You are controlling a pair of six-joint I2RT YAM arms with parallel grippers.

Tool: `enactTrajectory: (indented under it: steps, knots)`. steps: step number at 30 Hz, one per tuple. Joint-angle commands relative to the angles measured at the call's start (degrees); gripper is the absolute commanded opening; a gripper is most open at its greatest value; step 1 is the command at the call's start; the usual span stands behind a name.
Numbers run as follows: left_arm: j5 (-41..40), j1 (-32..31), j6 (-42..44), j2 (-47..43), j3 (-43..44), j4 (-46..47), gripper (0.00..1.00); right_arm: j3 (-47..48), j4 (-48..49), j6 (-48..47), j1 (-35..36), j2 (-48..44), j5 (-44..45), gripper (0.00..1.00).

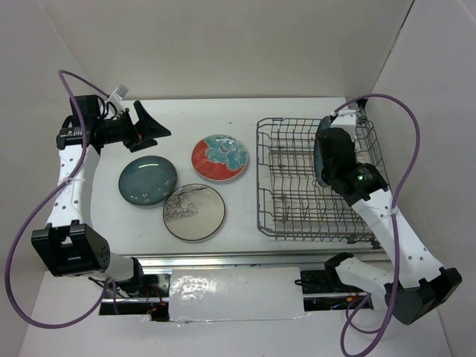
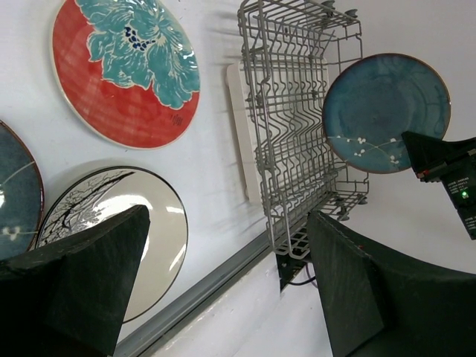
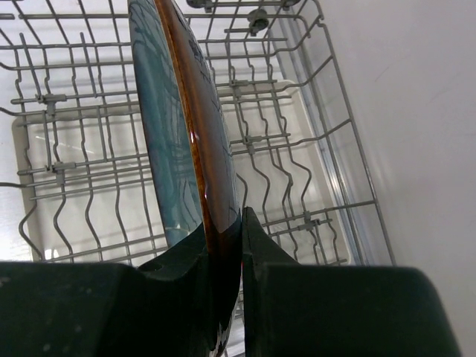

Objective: Load the plates into the dish rack

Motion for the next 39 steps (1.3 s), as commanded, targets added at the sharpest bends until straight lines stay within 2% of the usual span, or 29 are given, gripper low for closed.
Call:
enactTrajectory:
  steps: [1,19,39]
  knots:
    - [-0.1,0.1,1.3,0.5,0.5,0.4,0.99,1.3,10.6,0.4,-0.7,-0.3,1.0,0.00]
    - [-0.2,0.1,1.8,0.7,-0.9,0.4,0.99,-3.7,12.3,1.2,-2.1,1.0,0.3,0.00]
    - [-0.2,0.1,2.2,0.9,0.0,-0.2,0.99,-2.7,12.0,2.9,-5.5,-1.1,1.2,0.00]
